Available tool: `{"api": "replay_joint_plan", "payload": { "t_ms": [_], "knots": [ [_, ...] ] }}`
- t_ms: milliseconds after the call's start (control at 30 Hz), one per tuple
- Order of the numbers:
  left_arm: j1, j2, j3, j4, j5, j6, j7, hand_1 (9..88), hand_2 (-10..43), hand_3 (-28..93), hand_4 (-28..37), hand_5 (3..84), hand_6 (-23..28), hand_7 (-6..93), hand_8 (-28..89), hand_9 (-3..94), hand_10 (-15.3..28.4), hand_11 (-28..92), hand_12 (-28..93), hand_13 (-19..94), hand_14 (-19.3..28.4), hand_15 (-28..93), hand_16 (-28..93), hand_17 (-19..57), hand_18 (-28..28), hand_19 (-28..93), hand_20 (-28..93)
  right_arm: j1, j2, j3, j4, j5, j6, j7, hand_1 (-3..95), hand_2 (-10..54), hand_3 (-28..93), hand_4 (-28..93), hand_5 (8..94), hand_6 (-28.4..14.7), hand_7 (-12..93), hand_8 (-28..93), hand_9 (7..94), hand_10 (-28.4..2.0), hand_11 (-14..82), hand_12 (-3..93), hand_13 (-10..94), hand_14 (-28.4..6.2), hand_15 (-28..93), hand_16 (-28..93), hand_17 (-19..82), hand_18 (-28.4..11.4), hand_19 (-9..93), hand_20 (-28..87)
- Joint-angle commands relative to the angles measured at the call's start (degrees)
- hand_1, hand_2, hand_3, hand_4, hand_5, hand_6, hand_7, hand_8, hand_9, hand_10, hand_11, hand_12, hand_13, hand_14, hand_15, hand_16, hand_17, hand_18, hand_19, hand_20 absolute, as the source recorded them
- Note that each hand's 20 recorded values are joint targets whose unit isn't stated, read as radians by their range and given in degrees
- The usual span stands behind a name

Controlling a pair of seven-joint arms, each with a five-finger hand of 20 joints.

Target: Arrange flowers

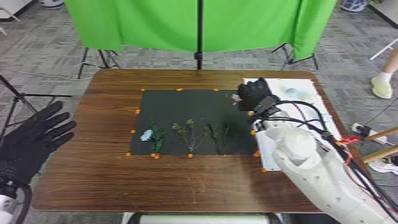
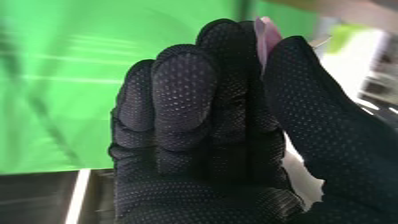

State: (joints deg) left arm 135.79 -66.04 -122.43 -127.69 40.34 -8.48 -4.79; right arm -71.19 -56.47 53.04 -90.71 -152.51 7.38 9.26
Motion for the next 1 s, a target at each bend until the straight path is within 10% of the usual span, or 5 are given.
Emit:
{"api": "replay_joint_plan", "payload": {
  "t_ms": [33, 1000],
  "knots": [
    [0.2, -0.15, 1.45, 0.33, 0.24, 0.28, -0.56, 24.6, -1.5, 70, -27.7, 25.3, 1.6, 20.7, -12, 22.0, 10.0, 21, 16, 16, 13.3, 29, -1, -11.8, 18.8, 39, 7, 12.2, -15.9, -6.2, 6.5, -2.1, -4.2, -5.2, 45.6, -9.5, 87, -28, 70.6, 0.9, 51, -15, 85.7, -3.2, 23.3, 49.2, 78, -1.8, 57, 34, 31, -16.2, 78, 38],
    [-5.8, 5.24, 5.92, 2.12, 0.11, -0.86, 0.11, 24.5, -1.5, 70, -27.6, 25.3, 1.6, 20.6, -12, 22.0, 10.0, 20, 16, 16, 13.3, 30, -1, -11.8, 18.8, 39, 7, 15.3, -32.8, -12.7, 22.7, -18.0, -7.5, -5.7, 45.0, -9.5, 87, -28, 70.4, 1.3, 51, -15, 85.6, -3.2, 23.4, 49.1, 77, -1.6, 58, 35, 31, -16.1, 78, 38]
  ]
}}
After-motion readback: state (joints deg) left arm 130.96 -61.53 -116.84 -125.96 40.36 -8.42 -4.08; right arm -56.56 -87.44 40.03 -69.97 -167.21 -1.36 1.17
